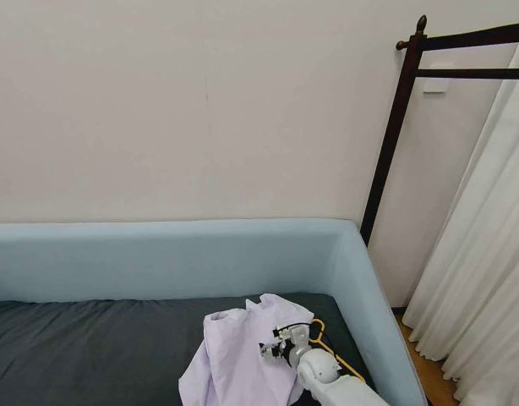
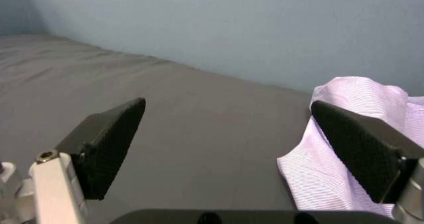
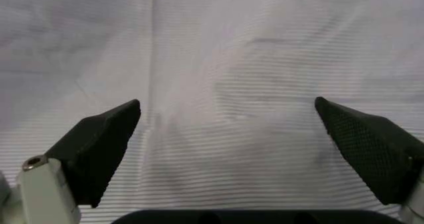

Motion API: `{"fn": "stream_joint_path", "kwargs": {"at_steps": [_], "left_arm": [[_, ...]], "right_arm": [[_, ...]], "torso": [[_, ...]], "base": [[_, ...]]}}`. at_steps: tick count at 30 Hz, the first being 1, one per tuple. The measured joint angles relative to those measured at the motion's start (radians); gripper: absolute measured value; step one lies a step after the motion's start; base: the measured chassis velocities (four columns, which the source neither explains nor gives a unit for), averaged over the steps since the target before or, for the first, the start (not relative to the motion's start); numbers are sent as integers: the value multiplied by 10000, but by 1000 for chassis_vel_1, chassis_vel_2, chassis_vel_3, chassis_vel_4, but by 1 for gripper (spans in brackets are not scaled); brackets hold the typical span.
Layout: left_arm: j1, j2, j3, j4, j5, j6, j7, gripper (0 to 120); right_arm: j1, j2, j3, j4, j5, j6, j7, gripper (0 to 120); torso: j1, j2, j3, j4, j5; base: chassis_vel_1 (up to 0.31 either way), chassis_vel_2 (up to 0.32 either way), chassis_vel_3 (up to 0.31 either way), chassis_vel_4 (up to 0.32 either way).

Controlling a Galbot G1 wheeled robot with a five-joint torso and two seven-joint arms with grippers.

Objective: Pick up the clothes from the sofa and hang them on the clothes hanger.

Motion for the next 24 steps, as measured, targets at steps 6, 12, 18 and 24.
{"fn": "stream_joint_path", "kwargs": {"at_steps": [6,12,18,24], "left_arm": [[-81,27,-6,88,-24,-12,-1,99],[-139,-20,21,193,7,-61,1,99],[-174,13,-27,206,-66,-73,3,99],[-153,34,-54,197,-145,-116,5,99]], "right_arm": [[256,500,74,-1003,-865,537,-51,77],[265,399,-263,-892,-842,518,-34,54],[376,523,-327,-1262,-859,449,-54,32],[381,453,-314,-1130,-771,447,9,11]], "torso": [[-1,0,0,3,1],[-1,2,-1,2,0],[-1,1,-1,2,2],[-1,1,-1,3,2]], "base": [[0,0,0,0],[0,0,0,0],[0,0,0,0],[0,0,0,0]]}}
